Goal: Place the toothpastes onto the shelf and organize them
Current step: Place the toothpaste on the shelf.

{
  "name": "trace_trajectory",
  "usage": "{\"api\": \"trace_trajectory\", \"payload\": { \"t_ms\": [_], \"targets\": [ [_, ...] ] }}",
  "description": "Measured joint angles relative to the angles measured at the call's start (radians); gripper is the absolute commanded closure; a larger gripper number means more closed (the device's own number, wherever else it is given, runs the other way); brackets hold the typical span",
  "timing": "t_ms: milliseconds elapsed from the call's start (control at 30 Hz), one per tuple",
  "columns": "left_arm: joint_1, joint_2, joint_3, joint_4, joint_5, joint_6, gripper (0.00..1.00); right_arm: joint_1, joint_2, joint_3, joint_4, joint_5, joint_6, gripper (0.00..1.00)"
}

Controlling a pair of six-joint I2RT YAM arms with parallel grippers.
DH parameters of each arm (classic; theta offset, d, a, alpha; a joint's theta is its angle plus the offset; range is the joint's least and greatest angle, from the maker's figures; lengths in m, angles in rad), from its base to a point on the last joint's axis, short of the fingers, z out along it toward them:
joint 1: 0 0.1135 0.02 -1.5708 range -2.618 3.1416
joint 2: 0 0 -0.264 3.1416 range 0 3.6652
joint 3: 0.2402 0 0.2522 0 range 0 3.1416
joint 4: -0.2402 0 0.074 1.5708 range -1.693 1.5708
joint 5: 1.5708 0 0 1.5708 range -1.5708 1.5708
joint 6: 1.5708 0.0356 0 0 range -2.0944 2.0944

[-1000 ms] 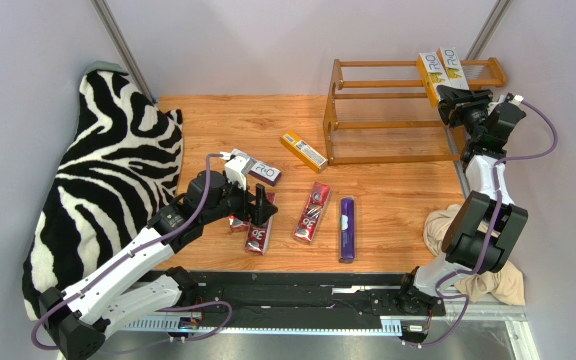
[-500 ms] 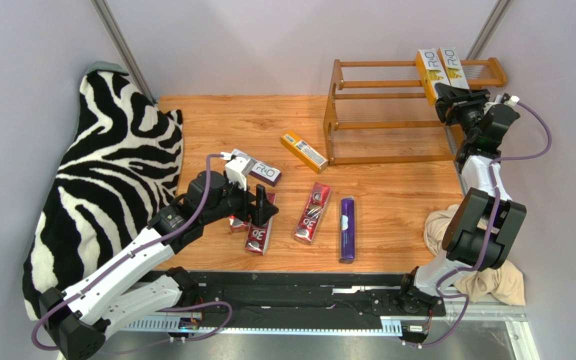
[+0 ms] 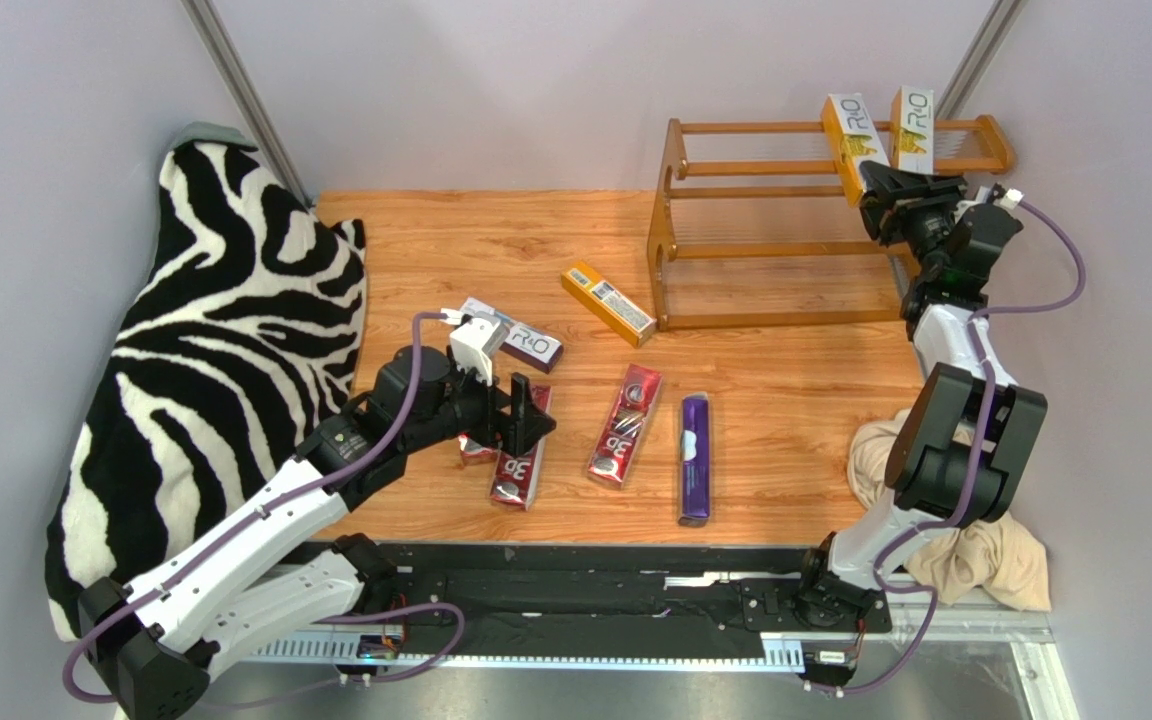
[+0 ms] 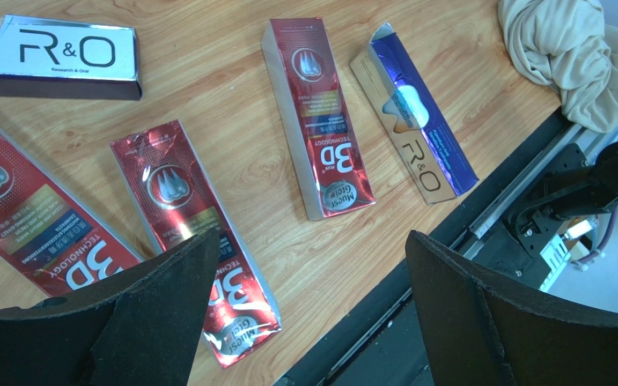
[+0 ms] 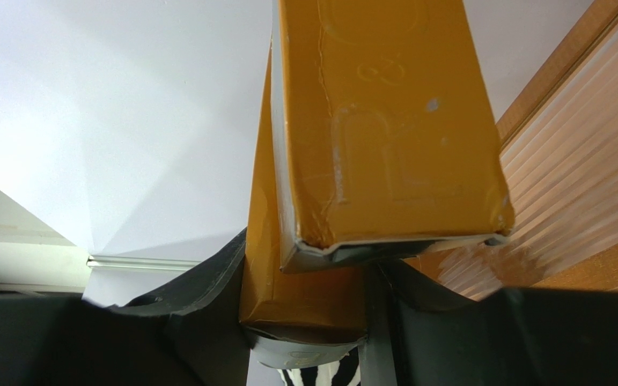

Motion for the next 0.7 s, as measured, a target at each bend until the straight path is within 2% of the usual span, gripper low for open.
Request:
{"api": "trace_trajectory", "payload": {
  "t_ms": [567,700],
  "targets": [
    [0.000,-0.001,-0.016,0.007,0.008,0.000,0.05,0.001,-0.004,0.060,-0.134,0.013,-0.058,0.28],
    [0.000,-0.001,-0.017,0.008,0.008,0.000,0.05,0.001,-0.016,0.060,-0.174,0.025,-0.078,0.15]
  ]
}}
